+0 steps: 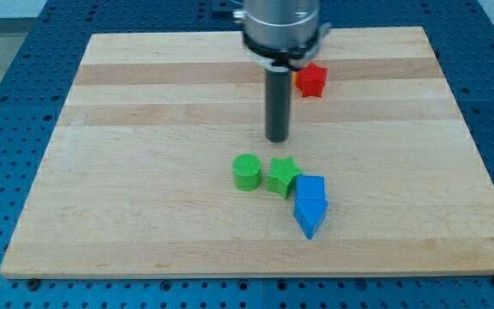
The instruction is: Move the green circle horizontally to the left side of the green star
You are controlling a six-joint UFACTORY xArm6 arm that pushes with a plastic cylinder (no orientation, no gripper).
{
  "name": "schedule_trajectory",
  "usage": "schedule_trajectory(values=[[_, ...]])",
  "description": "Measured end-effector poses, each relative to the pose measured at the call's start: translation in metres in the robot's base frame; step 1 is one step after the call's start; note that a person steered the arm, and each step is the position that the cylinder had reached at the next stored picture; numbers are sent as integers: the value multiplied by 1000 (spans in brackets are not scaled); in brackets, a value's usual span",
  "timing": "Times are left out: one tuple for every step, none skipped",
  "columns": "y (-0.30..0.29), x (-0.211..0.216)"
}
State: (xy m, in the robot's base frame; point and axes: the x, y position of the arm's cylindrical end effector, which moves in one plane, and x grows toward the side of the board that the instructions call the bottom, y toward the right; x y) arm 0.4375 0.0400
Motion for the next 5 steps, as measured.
schedule_trajectory(values=[[1,20],[-20,38],[-45,49],[-51,52],[-51,42]])
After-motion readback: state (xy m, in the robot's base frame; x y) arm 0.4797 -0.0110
